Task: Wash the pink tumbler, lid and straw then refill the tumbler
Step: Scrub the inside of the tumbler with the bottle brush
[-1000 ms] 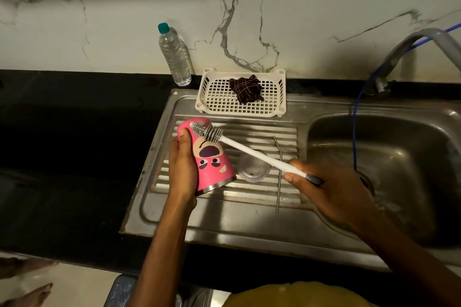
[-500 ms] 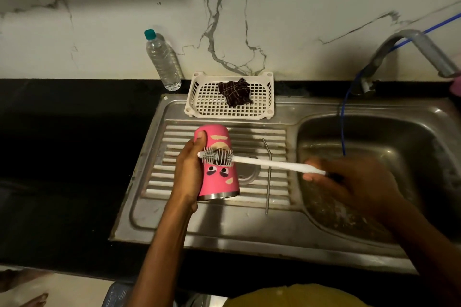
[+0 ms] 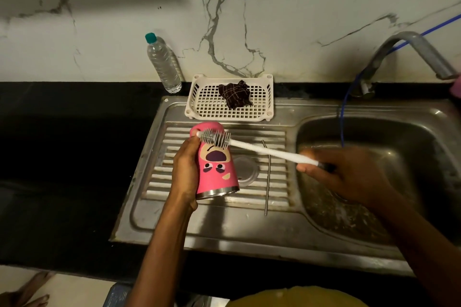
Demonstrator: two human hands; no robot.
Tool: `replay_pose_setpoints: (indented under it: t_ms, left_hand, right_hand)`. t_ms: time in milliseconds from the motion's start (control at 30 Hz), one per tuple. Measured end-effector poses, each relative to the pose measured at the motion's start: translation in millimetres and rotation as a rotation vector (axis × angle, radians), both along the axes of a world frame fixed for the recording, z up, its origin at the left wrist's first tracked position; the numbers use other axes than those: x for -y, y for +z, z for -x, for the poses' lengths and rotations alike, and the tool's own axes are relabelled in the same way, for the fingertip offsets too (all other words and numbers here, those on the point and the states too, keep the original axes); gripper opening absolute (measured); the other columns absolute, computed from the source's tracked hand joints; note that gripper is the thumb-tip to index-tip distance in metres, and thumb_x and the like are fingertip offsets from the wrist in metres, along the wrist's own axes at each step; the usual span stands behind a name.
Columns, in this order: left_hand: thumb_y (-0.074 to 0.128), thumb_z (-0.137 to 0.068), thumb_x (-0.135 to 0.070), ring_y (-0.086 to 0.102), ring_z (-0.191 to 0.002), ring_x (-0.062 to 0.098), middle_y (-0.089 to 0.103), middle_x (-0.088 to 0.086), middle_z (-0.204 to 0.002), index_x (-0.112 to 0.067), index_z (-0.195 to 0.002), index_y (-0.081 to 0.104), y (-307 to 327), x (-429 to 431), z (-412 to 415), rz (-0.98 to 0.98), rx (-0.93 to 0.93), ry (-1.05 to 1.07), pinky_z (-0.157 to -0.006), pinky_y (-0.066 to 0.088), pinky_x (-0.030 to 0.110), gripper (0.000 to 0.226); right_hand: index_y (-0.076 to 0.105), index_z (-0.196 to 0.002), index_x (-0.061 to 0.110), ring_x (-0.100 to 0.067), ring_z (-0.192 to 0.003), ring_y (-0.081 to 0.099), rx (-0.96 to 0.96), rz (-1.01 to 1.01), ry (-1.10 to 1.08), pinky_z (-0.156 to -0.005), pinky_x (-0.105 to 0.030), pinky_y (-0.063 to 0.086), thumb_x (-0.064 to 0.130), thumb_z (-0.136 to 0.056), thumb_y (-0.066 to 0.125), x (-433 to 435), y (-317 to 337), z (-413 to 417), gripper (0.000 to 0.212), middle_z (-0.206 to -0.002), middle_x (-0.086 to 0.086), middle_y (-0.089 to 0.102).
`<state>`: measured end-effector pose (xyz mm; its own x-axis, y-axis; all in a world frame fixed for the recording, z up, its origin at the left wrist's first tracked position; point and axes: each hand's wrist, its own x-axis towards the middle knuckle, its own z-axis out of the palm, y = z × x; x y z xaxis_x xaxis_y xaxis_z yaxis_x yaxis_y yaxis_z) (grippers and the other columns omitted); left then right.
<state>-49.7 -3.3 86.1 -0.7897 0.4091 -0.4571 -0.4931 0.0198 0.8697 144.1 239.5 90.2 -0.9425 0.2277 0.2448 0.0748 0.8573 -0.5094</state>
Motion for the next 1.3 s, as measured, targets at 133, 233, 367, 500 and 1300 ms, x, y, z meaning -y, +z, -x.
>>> replay_pose_setpoints:
  t_ms: [133,233,367,500,1300]
  left_hand:
    - [0.057,-0.089,-0.061,0.071,-0.081,0.032,0.071,0.020,-0.104,-0.006,-0.129,0.062,0.7,-5.0,0.9,-0.045,0.063,0.022,-0.074,0.061,0.047,0.068]
    - [0.056,-0.092,-0.059,0.070,-0.082,0.032,0.072,0.021,-0.103,-0.005,-0.128,0.062,1.2,-12.9,-0.3,-0.043,0.052,0.007,-0.082,0.059,0.049,0.065]
    - [0.050,-0.097,-0.058,0.072,-0.075,0.029,0.073,0.017,-0.093,-0.006,-0.123,0.064,2.0,-29.4,-9.5,-0.029,0.132,-0.091,-0.074,0.060,0.048,0.059]
    - [0.055,-0.095,-0.050,0.071,-0.069,0.025,0.073,0.012,-0.086,-0.012,-0.109,0.067,3.8,-49.3,-19.5,-0.060,0.238,-0.151,-0.063,0.062,0.043,0.042]
    - [0.094,-0.031,-0.026,0.074,-0.092,0.021,0.075,0.006,-0.108,-0.021,-0.121,0.059,-4.1,-250.7,-168.4,0.022,-0.174,-0.603,-0.073,0.060,0.033,0.096]
  right_hand:
    - [0.057,-0.124,0.051,0.007,-0.054,0.054,0.086,0.054,0.041,-0.053,-0.012,0.043,0.067,-0.095,0.044,0.6,-11.8,-31.8,0.035,-0.057,0.022,0.053]
    - [0.064,-0.123,0.043,0.014,-0.063,0.055,0.054,0.071,0.047,-0.060,-0.006,0.040,0.065,-0.095,0.048,-4.1,-16.4,-54.6,0.039,-0.061,0.021,0.057]
    - [0.062,-0.124,0.049,0.002,-0.058,0.061,-0.033,0.159,-0.005,-0.053,-0.021,0.048,0.065,-0.093,0.053,-4.2,-20.9,-72.4,0.037,-0.063,0.016,0.063]
    - [0.054,-0.136,0.051,-0.001,-0.058,0.057,-0.072,0.650,-0.160,-0.057,-0.022,0.047,0.046,-0.099,0.055,6.7,-25.5,-81.7,0.038,-0.069,0.014,0.064]
    - [0.069,-0.104,0.043,-0.002,-0.079,0.066,-0.303,0.189,-0.742,-0.076,-0.031,0.053,0.062,-0.089,0.058,-225.3,46.3,-209.4,0.027,-0.089,0.022,0.071]
